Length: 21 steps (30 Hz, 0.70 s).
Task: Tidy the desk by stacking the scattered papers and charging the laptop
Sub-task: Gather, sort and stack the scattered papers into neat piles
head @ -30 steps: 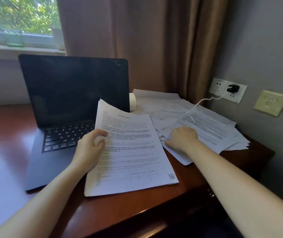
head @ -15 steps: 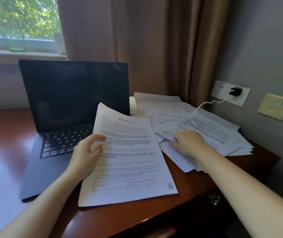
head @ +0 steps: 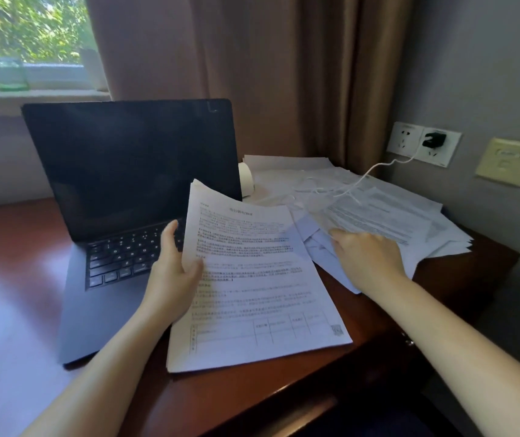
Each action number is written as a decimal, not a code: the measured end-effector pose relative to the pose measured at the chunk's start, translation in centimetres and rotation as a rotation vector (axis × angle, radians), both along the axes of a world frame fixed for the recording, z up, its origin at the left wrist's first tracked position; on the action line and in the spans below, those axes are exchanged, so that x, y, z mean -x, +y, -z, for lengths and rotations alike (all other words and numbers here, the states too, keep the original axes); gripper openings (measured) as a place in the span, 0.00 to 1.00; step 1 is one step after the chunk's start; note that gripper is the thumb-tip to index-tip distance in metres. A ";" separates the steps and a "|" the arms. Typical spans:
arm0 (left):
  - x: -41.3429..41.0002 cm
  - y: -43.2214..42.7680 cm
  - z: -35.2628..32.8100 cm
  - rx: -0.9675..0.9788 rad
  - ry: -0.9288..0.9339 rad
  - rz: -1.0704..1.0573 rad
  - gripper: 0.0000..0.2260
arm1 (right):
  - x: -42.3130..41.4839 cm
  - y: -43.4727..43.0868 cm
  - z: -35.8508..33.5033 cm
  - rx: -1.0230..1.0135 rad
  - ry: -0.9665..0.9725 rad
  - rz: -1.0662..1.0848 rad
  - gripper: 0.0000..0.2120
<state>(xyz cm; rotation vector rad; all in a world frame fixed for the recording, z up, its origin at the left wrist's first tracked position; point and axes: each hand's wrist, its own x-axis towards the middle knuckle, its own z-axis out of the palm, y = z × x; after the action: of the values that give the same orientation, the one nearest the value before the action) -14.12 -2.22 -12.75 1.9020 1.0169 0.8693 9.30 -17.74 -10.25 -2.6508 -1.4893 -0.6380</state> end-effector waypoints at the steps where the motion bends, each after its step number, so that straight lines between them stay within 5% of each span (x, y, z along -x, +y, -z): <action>1: 0.0 0.0 -0.1 0.034 -0.024 -0.017 0.33 | 0.7 -0.4 -0.2 -0.018 0.006 -0.040 0.13; 8: 1.0 -0.6 -2.2 0.066 0.000 -0.014 0.23 | 5.1 -2.6 -1.1 -0.229 -0.150 -0.514 0.04; 12: 1.3 -1.4 -2.5 0.139 0.014 0.021 0.20 | 7.2 -3.8 -1.6 -0.228 -0.064 -0.697 0.16; 19: 0.7 -2.3 -2.2 0.342 -0.102 0.044 0.08 | 8.8 -3.4 1.1 -0.153 0.078 -0.865 0.17; 21: 0.4 -2.6 -2.5 0.477 -0.170 0.063 0.16 | 9.2 -3.1 1.9 -0.139 0.101 -0.869 0.18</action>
<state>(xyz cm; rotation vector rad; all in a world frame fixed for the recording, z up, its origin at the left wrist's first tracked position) -14.57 -4.82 -10.29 1.4263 0.9541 0.6662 0.09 -20.87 -12.11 -1.6316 -2.1927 -0.4763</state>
